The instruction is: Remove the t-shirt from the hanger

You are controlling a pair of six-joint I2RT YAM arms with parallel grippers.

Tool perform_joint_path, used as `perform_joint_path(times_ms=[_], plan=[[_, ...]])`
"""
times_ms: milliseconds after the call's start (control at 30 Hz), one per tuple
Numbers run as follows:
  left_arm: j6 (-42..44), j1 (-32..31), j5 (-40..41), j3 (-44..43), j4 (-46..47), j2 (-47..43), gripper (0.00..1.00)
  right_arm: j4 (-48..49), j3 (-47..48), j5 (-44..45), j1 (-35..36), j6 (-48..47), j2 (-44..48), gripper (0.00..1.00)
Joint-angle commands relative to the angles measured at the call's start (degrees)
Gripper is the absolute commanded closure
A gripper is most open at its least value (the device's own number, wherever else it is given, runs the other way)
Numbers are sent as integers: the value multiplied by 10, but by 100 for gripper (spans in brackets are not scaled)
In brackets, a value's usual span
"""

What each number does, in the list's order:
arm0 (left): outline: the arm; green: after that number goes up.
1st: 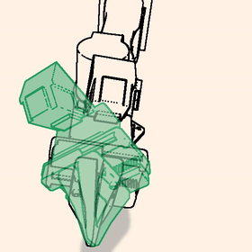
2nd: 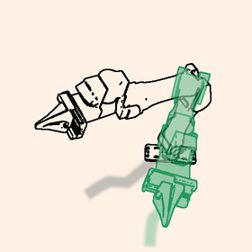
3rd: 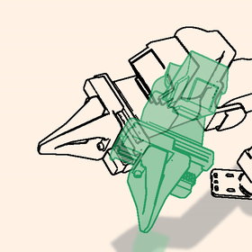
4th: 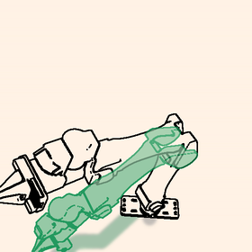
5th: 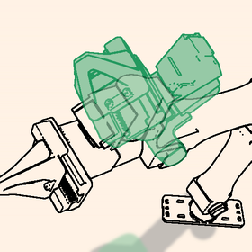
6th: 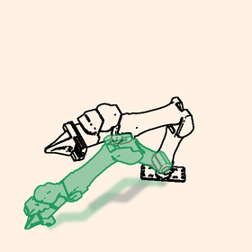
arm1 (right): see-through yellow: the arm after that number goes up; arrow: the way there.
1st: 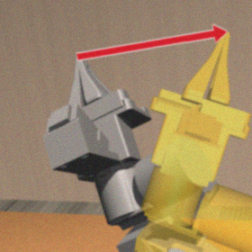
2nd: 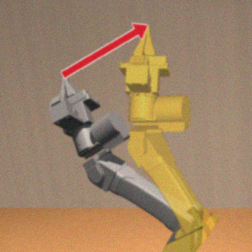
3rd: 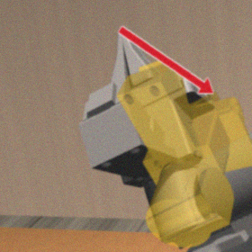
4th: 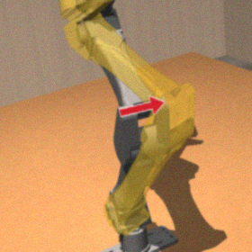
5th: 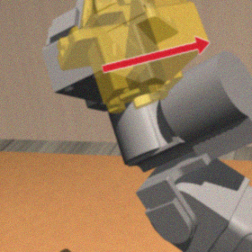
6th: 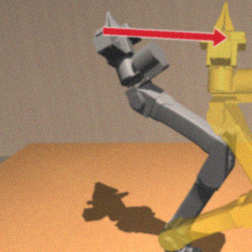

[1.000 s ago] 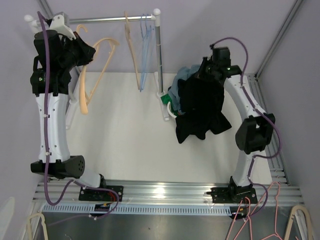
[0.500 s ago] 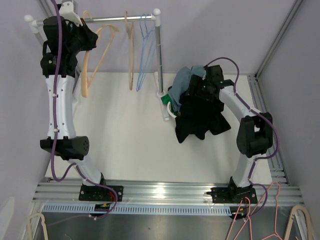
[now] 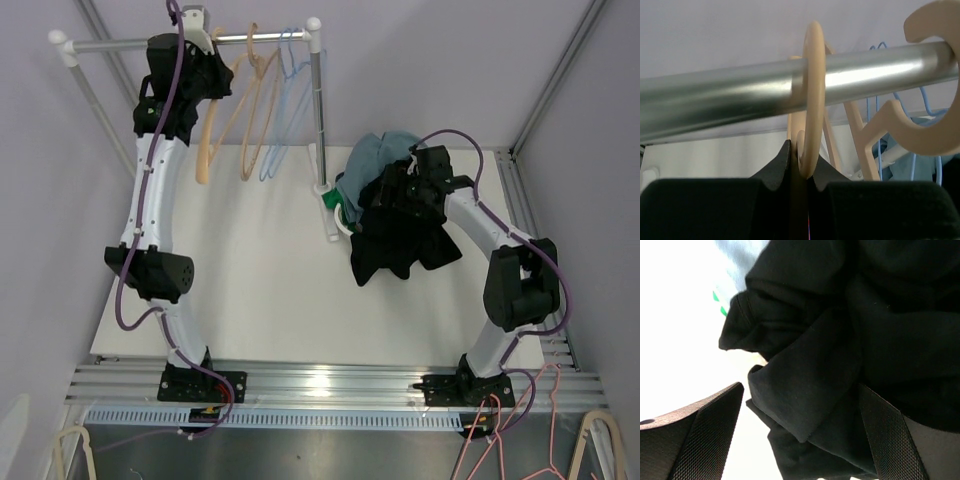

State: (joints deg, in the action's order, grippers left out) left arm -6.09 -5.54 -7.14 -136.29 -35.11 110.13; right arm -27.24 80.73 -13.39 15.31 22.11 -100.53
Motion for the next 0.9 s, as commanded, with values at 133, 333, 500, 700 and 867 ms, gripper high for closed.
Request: perform_joint_path(times_ms=[133, 333, 500, 700, 867], plan=[[6, -5, 18, -6, 8, -12, 99, 20, -15, -20, 13, 4, 60, 1], [-21, -5, 2, 31, 13, -91, 57, 11, -6, -15, 14, -5, 89, 1], [-42, -4, 41, 41, -52, -181, 1, -39, 37, 14, 12, -19, 141, 1], [-95, -4, 47, 137, -115, -304, 0, -44, 40, 14, 12, -26, 221, 1], [-140, -5, -21, 432, -67, -469, 0, -33, -30, 26, 11, -32, 305, 0]])
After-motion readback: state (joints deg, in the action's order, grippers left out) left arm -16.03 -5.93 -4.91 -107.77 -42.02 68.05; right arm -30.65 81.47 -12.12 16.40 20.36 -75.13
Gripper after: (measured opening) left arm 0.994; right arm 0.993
